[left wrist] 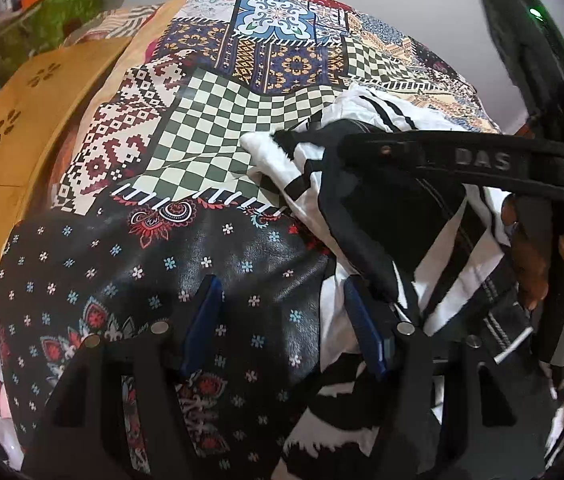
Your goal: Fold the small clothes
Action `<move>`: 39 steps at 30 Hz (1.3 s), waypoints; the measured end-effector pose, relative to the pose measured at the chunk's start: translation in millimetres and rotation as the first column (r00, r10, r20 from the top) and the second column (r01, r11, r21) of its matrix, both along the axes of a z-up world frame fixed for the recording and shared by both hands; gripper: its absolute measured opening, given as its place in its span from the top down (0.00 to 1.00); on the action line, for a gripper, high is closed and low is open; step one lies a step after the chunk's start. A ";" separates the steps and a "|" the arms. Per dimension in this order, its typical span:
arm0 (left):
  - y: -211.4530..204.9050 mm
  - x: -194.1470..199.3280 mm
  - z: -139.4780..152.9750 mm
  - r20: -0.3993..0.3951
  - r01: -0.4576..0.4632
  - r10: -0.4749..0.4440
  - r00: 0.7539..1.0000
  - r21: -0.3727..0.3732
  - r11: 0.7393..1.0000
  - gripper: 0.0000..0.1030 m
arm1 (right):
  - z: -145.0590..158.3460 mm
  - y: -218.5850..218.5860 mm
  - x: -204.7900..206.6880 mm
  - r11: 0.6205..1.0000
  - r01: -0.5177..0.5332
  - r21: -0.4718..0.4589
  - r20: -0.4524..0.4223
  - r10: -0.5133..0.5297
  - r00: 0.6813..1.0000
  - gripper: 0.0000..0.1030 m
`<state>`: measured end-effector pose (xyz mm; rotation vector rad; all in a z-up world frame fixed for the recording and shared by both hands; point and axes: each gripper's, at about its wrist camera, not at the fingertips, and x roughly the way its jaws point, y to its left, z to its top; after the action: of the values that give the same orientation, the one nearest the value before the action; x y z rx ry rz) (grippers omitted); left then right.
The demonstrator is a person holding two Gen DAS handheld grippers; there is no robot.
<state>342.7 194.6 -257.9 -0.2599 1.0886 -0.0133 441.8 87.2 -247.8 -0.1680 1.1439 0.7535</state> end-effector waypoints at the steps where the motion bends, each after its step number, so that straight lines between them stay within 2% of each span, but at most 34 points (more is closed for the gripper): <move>1: -0.1 0.1 -1.6 0.006 -0.008 0.008 1.000 -0.003 1.000 0.39 | -3.1 1.7 -0.6 1.000 -0.010 0.014 -0.007 0.010 1.000 0.72; 2: 0.3 0.2 -2.6 0.010 -0.014 0.014 1.000 -0.005 1.000 0.39 | -4.4 2.8 -2.2 0.999 -0.023 0.029 -0.017 0.023 1.000 0.87; 3: 0.5 0.2 -3.4 0.012 -0.019 0.019 1.000 -0.007 1.000 0.39 | -5.5 4.1 -3.5 0.999 -0.030 0.040 -0.029 0.032 0.999 0.93; 4: -0.1 0.2 -4.0 0.015 -0.020 0.020 1.000 -0.004 1.000 0.39 | -6.0 4.6 -6.1 0.998 -0.034 0.044 -0.029 0.035 0.999 0.93; 6: -1.8 -1.5 -4.2 0.022 -0.018 0.018 1.000 0.011 1.000 0.39 | -0.5 2.8 -12.4 0.998 -0.045 0.043 0.025 0.044 0.999 0.95; 13: -5.9 -4.5 -3.8 0.019 -0.042 0.041 0.999 0.061 0.997 0.36 | 37.4 -44.7 -24.9 1.000 0.024 0.008 0.220 -0.025 0.975 0.96; 19: -12.3 -5.8 -4.5 0.021 -0.056 0.054 0.998 0.115 0.992 0.35 | 29.1 -87.9 -19.1 0.992 0.095 -0.081 0.228 -0.074 0.971 0.95; 22: -10.6 -6.7 -4.0 0.016 -0.072 0.070 0.997 0.130 0.989 0.34 | 32.4 -102.2 -19.8 0.988 0.140 -0.063 0.234 -0.121 0.965 0.95; 25: -5.8 -10.8 -2.2 0.008 -0.094 0.094 0.996 0.140 0.986 0.34 | 41.2 -109.2 -20.5 0.977 0.199 -0.081 0.296 -0.167 0.941 0.95; 27: -3.0 -14.5 1.7 0.005 -0.121 0.122 0.992 0.177 0.977 0.36 | 48.4 -114.6 -20.2 0.977 0.201 -0.073 0.296 -0.171 0.940 0.95; 28: -1.2 -15.4 3.7 0.000 -0.126 0.128 0.992 0.181 0.975 0.41 | 51.6 -115.9 -21.5 0.979 0.197 -0.061 0.292 -0.171 0.941 0.95; 32: 7.8 -15.7 16.8 -0.015 -0.120 0.122 0.992 0.076 0.990 0.42 | 69.4 -112.7 -34.3 0.985 0.167 -0.038 0.370 -0.142 0.918 0.91; 37: -14.7 0.0 41.6 0.045 -0.032 0.027 0.999 0.097 0.995 0.42 | 83.7 -109.2 -32.4 0.983 0.184 -0.007 0.441 -0.162 0.883 0.87; 39: -25.6 10.6 40.4 0.038 0.012 -0.016 0.999 0.090 0.996 0.41 | 85.3 -110.1 -29.3 0.984 0.177 0.021 0.427 -0.169 0.888 0.79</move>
<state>353.3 169.1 -217.4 -0.1699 1.0495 0.0180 412.5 -22.9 -162.5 -0.2312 0.7338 0.5122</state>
